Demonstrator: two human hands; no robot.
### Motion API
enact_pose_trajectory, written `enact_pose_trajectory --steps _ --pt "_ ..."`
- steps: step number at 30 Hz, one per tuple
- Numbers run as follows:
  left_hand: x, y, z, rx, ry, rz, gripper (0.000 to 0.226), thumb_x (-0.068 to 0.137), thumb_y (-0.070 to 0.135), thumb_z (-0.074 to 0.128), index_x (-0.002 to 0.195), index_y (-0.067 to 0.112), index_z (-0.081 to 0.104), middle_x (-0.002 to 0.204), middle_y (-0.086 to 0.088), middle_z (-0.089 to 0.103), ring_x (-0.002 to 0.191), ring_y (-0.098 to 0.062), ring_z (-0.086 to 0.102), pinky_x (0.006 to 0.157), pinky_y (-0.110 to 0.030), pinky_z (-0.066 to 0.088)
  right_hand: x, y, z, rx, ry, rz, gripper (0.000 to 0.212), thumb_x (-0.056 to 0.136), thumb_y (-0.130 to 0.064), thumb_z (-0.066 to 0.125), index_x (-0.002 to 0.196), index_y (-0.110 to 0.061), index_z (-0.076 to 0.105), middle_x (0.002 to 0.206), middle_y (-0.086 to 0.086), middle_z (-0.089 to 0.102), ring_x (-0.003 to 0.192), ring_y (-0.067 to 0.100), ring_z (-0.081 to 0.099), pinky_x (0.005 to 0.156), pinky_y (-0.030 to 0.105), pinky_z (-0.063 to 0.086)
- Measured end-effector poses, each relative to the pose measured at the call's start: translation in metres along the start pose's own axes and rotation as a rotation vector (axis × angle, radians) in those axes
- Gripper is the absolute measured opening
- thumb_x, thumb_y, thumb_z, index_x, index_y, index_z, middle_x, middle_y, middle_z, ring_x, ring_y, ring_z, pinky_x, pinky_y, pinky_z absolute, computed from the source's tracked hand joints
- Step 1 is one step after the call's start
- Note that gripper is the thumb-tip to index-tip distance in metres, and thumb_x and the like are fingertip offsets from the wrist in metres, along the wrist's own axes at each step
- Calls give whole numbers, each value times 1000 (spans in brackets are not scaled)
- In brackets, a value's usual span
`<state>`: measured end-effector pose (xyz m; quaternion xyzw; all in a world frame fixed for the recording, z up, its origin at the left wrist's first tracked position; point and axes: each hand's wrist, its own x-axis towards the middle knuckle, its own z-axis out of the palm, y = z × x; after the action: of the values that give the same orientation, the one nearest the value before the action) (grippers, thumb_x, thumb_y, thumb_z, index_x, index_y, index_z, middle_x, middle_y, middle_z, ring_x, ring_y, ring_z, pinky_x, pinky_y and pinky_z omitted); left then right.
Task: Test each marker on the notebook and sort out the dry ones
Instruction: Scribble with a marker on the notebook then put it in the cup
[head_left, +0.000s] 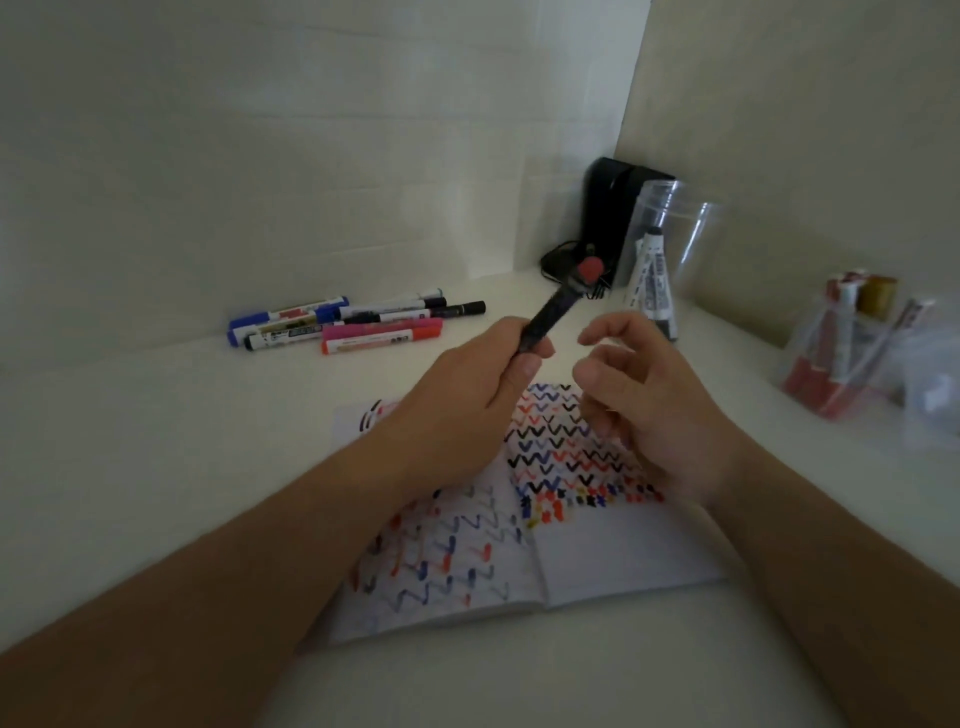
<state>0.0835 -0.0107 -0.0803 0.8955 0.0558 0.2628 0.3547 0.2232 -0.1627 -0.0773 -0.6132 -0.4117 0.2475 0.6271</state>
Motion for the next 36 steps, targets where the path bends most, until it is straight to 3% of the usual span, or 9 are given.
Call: enact_pose_trajectory --steps 3,7,11,14,19,23,28,32,36 --pt "-1 0 5 137 -156 39 19 109 40 36 119 32 51 75 9 57 63 -5 54 60 -27 46 -2 2 6 8 -89 -44 52 85 -51 77 129 -28 61 62 -9 51 54 12 44 51 24 41" --pt "0 -3 8 243 -203 76 32 108 44 36 131 29 53 85 7 64 67 -7 58 65 -35 50 -5 5 16 -63 -45 -15 34 107 -36 50 125 -15 69 55 -15 53 50 2 45 52 20 39" --pt "2 -6 8 213 -216 12 40 99 59 47 133 37 47 79 10 64 67 -2 58 61 -27 46 -5 3 16 81 -1 34 24 104 -18 57 126 -17 68 56 -10 52 50 4 46 49 19 38" --pt "4 -7 6 214 -228 -113 67 82 68 67 133 41 34 73 8 59 65 -2 56 58 -23 41 0 1 8 147 40 75 19 101 -11 60 112 -17 75 64 5 51 51 14 44 47 25 36" --pt "2 -7 -1 238 -227 -195 62 79 66 74 123 43 36 77 5 63 71 -9 61 67 -39 58 1 -6 -4 238 140 62 20 100 -9 58 87 -13 73 65 10 53 53 19 40 47 26 33" --pt "0 -6 -5 260 -256 -235 56 81 67 70 121 46 38 87 12 60 81 -5 59 74 -37 57 6 -12 -14 457 209 111 19 95 -19 68 76 -19 62 61 0 46 49 10 35 44 19 28" --pt "-3 -1 -5 413 -369 -159 39 79 77 64 111 56 57 79 22 54 73 5 52 60 -24 35 1 -26 -26 572 94 173 33 90 -22 64 59 -20 53 54 -5 43 44 6 31 41 17 21" --pt "-2 3 -3 421 -402 -161 42 75 79 67 110 58 60 86 24 56 78 5 53 62 -23 37 -17 -34 -29 367 -117 216 43 96 -52 57 72 -17 61 54 0 45 45 10 38 43 21 29" --pt "0 4 1 418 -400 -164 45 73 75 71 112 56 59 90 32 48 82 9 47 70 -27 40 -44 -18 -25 97 -281 188 62 67 -75 79 85 -15 77 69 12 64 57 17 60 51 24 48"
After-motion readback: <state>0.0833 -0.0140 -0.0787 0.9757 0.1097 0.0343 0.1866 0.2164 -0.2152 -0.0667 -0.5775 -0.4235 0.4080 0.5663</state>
